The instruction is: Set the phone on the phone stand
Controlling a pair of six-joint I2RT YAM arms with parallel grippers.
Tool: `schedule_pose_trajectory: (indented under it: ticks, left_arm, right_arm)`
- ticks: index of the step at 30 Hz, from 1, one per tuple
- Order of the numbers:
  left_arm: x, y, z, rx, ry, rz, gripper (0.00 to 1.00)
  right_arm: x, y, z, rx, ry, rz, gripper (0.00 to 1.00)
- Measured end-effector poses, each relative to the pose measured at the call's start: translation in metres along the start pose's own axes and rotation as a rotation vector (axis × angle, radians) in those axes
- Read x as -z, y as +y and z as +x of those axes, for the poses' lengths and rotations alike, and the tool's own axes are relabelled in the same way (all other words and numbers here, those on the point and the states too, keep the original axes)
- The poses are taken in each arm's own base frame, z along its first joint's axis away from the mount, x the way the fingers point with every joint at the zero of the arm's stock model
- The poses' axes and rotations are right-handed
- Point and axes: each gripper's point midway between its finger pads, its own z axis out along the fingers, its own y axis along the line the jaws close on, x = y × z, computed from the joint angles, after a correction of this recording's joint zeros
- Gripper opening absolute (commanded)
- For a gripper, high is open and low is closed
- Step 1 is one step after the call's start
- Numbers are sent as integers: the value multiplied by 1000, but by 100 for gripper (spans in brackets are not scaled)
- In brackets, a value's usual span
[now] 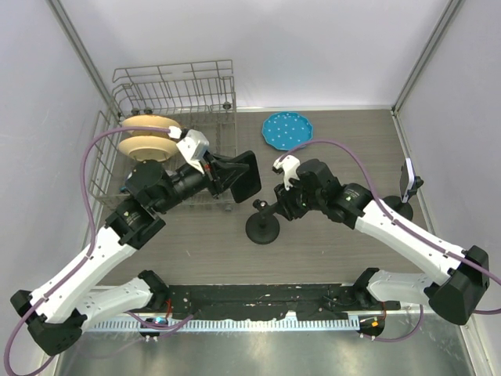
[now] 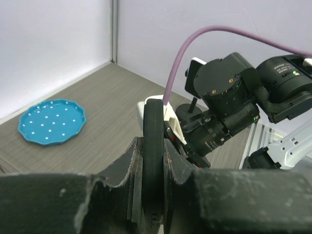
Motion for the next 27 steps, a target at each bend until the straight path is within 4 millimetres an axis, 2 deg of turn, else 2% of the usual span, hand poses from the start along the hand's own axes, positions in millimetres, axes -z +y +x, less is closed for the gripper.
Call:
schedule_pose_trajectory:
  ticks: [4, 8, 14, 17, 22, 27]
  left_arm:
    - [-7, -3, 11, 13, 35, 28, 0]
    - [-14, -8, 21, 43, 63, 59, 0]
    - [-24, -24, 32, 120, 72, 162, 0]
    - [-31, -35, 39, 165, 67, 237, 0]
    - [-38, -48, 54, 214, 94, 338, 0]
    - [-32, -56, 42, 185, 55, 381, 0]
  right_arm:
    - [5, -1, -8, -5, -37, 9, 50]
    - [18, -3, -12, -31, -107, 34, 54]
    - [47, -9, 1, -101, -234, 74, 57]
    - [53, -14, 9, -155, -293, 96, 57]
    - [40, -10, 23, -215, -338, 62, 54]
    - [20, -4, 32, -227, -396, -1, 52]
